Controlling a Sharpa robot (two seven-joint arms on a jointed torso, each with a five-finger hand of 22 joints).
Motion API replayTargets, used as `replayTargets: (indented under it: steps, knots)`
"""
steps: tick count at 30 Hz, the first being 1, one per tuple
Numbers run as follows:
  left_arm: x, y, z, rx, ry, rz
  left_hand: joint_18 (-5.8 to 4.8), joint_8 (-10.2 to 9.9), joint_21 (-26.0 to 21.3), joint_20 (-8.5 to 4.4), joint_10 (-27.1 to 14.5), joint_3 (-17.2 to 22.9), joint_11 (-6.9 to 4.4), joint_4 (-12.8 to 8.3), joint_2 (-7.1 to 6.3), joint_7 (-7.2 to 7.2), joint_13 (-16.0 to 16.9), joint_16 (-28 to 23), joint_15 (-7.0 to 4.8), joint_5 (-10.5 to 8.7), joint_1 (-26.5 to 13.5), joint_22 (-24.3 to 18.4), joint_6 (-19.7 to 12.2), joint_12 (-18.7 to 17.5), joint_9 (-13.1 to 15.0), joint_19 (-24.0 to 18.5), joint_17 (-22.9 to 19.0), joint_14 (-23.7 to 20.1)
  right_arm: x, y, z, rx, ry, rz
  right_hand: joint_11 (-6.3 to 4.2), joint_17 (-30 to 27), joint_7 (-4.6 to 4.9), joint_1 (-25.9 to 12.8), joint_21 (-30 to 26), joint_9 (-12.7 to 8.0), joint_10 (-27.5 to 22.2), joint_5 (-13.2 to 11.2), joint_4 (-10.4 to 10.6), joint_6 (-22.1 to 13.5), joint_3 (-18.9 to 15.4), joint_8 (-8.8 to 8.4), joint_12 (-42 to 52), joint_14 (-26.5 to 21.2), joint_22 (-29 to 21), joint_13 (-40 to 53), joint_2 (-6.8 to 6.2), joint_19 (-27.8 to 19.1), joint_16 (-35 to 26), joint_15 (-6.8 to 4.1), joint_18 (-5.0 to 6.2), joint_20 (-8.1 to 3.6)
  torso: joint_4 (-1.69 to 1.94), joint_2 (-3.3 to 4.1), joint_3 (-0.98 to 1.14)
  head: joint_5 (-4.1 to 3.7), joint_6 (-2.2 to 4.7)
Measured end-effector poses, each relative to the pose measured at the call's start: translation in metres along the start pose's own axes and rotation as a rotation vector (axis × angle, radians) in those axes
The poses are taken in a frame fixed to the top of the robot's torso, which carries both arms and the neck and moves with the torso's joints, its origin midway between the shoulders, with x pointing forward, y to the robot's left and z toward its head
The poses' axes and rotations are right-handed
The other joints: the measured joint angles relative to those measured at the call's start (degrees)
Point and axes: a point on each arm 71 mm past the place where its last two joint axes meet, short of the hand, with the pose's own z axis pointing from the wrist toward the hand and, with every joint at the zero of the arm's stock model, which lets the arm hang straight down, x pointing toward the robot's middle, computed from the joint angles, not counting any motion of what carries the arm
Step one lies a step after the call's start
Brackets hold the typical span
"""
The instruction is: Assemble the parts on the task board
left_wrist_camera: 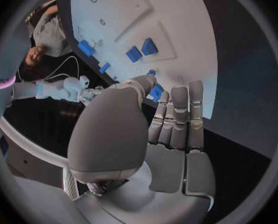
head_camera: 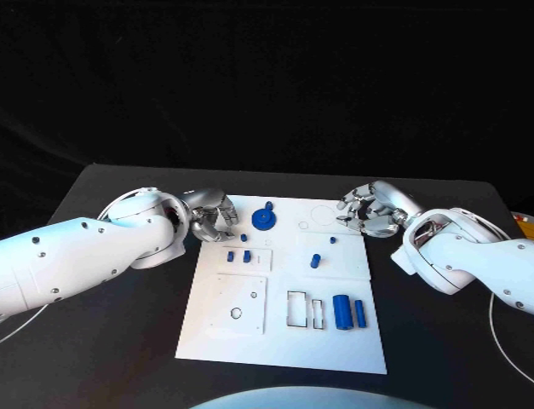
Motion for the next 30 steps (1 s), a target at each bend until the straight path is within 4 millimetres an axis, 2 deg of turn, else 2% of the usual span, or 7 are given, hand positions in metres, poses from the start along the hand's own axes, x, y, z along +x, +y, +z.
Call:
replayTargets:
  steps: [2, 5, 8, 12, 21, 25, 30]
  knots:
    - [-0.006, 0.006, -0.004, -0.003, -0.008, -0.093, 0.00, 0.14, -1.41, 0.04, 0.08, -0.78, -0.03, 0.78, 0.48, 0.46, -0.03, -1.37, -0.04, 0.26, 0.48, -1.00, 1.07, 0.74, 0.00, -0.09, -1.31, -0.92, 0.000, -0.001, 0.000, -0.015, 0.014, -0.027, 0.42, 0.67, 0.22, 0.84, 0.48, -0.45, 0.92, -0.42, -0.21, 0.49, 1.18, -0.38, -4.25, -0.05, 0.00, -4.01, -0.84, 0.28, 0.32, 0.14, -0.01, 0.28, 0.00, 0.00, 0.02, -0.30, 0.10]
    - [-0.013, 0.012, -0.008, 0.004, -0.019, -0.217, 0.00, 0.82, -6.33, 0.00, 2.15, -0.73, -0.23, 1.24, 0.75, 0.39, -0.08, -7.43, -0.09, 0.26, 0.52, -4.08, 2.55, 2.41, -0.23, -1.86, -4.47, -4.32, 0.001, 0.000, 0.000, -0.047, 0.048, -0.085, 0.30, 1.70, -0.42, 1.68, 1.84, -0.87, 1.79, -0.42, -1.12, 1.56, 2.30, -0.91, -7.89, -0.05, 0.00, -7.64, -1.68, 0.93, 0.86, 0.14, -0.01, 0.05, 0.00, 0.00, 0.03, -0.75, 0.26]
    - [-0.021, 0.020, -0.013, 0.019, -0.044, -0.369, -0.01, 1.22, -10.04, 0.38, 4.58, 0.25, -0.42, 1.21, 1.09, 0.41, -0.01, -11.69, -0.05, 0.26, 0.18, -6.39, 3.30, 3.72, -0.26, -2.83, -6.23, -6.42, 0.005, 0.003, 0.000, -0.087, 0.091, -0.168, 0.00, 3.17, -0.85, 1.80, 3.83, -1.05, 2.52, -0.42, -1.53, 2.29, 3.01, -1.23, -9.54, -0.05, 0.03, -9.56, -1.80, 1.95, 1.82, 0.14, 0.00, 0.06, 0.00, 0.00, 0.03, -1.01, 0.37]
    - [-0.030, 0.028, -0.018, 0.052, -0.092, -0.565, 0.00, 1.57, -14.65, 0.89, 5.15, 1.58, -0.39, 0.81, 1.09, 0.81, 0.01, -16.69, 0.57, 0.26, 0.19, -9.18, 3.70, 4.05, -0.18, -4.36, -7.99, -9.23, 0.011, 0.008, -0.001, -0.135, 0.142, -0.289, 0.00, 3.48, -0.97, 2.03, 4.46, -1.23, 2.70, -0.42, -1.68, 2.87, 3.16, -1.58, -11.45, -0.05, 0.05, -11.58, -2.05, 2.16, 1.82, 0.14, 0.00, -0.15, -0.01, 0.07, 0.03, -1.14, 0.55]
    - [-0.041, 0.030, -0.027, 0.145, -0.191, -0.879, 0.00, 1.57, -16.04, 0.89, 4.95, 2.03, -0.19, 0.36, 1.61, 0.81, -0.07, -17.97, 0.86, 0.26, 0.70, -10.13, 3.70, 4.26, -0.04, -4.35, -8.40, -9.52, 0.023, 0.021, 0.003, -0.189, 0.173, -0.499, 0.31, 3.73, -0.57, 1.65, 5.05, -1.49, 3.00, 0.79, -2.26, 3.27, 4.05, -2.34, -13.04, -0.05, 0.04, -13.86, -2.42, 2.36, 2.11, 0.14, 0.00, 0.05, 0.11, 0.13, -0.01, -1.29, 0.60]
    - [-0.044, 0.030, -0.029, 0.168, -0.222, -0.953, 0.00, 1.57, -16.03, 0.89, 4.95, 2.19, -0.19, 0.19, 1.61, 0.81, -0.08, -18.18, 0.86, 0.26, 0.70, -10.14, 3.70, 4.28, -0.04, -4.35, -8.42, -9.52, 0.026, 0.025, 0.005, -0.197, 0.169, -0.554, 0.53, 3.90, -0.57, 1.89, 5.52, -1.57, 3.63, 1.14, -2.67, 3.65, 4.79, -2.35, -13.76, -0.05, 0.04, -14.66, -2.66, 2.76, 2.11, 0.14, 0.00, 0.05, 0.22, 0.09, -0.04, -1.31, 0.50]
    - [-0.046, 0.032, -0.032, 0.180, -0.250, -1.005, 0.00, 1.57, -16.03, 0.89, 4.95, 2.19, -0.19, 0.20, 1.61, 0.81, -0.07, -18.18, 0.86, 0.26, 0.71, -10.14, 3.70, 4.27, -0.05, -4.35, -8.42, -9.52, 0.029, 0.029, 0.007, -0.200, 0.165, -0.598, 0.41, 4.09, -0.47, 2.28, 5.79, -1.57, 3.93, 1.14, -2.94, 3.76, 5.37, -2.58, -14.08, -0.05, 0.03, -15.36, -2.42, 2.76, 2.37, 0.14, 0.00, 0.05, 0.15, 0.10, -0.07, -1.22, 0.37]
